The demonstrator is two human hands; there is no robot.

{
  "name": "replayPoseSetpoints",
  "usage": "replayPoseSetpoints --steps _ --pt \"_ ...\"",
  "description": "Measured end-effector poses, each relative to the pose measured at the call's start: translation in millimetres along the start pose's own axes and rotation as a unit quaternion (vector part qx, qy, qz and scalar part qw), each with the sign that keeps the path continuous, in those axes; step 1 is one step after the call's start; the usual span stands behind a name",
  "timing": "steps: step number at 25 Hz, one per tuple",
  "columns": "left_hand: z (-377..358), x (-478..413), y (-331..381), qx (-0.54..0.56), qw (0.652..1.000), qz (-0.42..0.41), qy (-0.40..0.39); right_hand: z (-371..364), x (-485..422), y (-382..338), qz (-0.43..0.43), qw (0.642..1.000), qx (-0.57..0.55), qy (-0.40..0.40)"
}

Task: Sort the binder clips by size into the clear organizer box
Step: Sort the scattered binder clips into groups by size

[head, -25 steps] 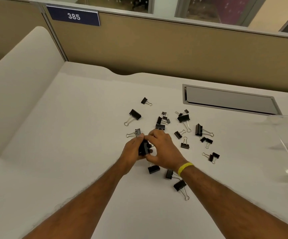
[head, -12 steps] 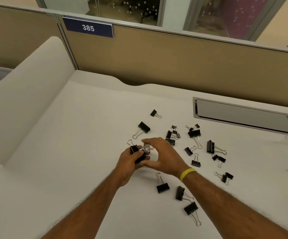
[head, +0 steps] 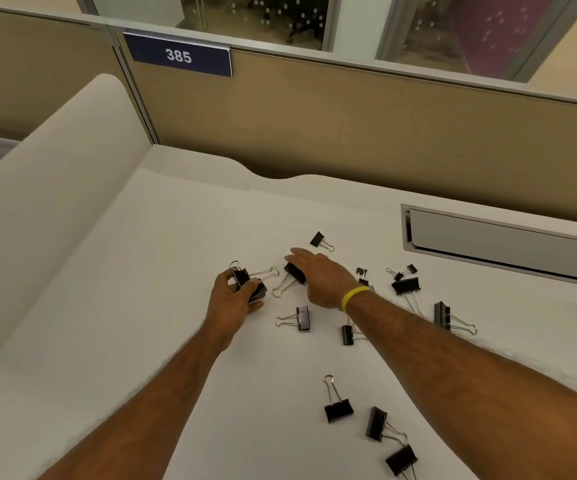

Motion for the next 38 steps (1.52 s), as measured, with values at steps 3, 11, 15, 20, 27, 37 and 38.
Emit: replayPoseSetpoints --steps 3,11,15,20,27,37,38 --pt "-0.9 -14.8 5.6 -0.084 0.996 -0.021 0.028 -4.5 -8.6 10.2 -0.008 1.000 -0.008 0.005" --pt "-14.1 -43.0 10.0 -0.174 0.983 -0.044 0.044 -9.9 -9.2 31.0 -0.097 0.990 -0.047 0.093" --pt "-28.3 -42.8 10.8 -0.242 0.967 -0.073 0.024 -16.6 -8.3 33.4 -0.129 0.977 -0.110 0.128" --pt "-42.4 -42.7 23.1 -0.366 0.917 -0.159 0.022 -17.0 -6.7 33.8 -0.141 0.970 -0.137 0.142" --pt "-48.6 -25.3 22.5 -0.402 0.883 -0.232 -0.070 -18.9 0.0 34.0 -0.130 0.969 -0.143 0.152" --pt "-31.5 -10.8 11.2 -0.520 0.816 -0.246 -0.062 -8.3 49.9 42.0 -0.093 0.964 -0.136 0.210" --pt "-34.5 -5.7 11.6 -0.538 0.799 -0.262 -0.058 -8.2 59.5 44.8 -0.092 0.964 -0.128 0.213"
Point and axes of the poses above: each hand's wrist, its own x-axis away from the middle knuckle, its own z-axis out of the back of the hand, y = z × x, the point moved 5 cm from there along -x, towards the middle knuckle, and after that the axes turned 3 degrees about z, right-handed, at the moved point
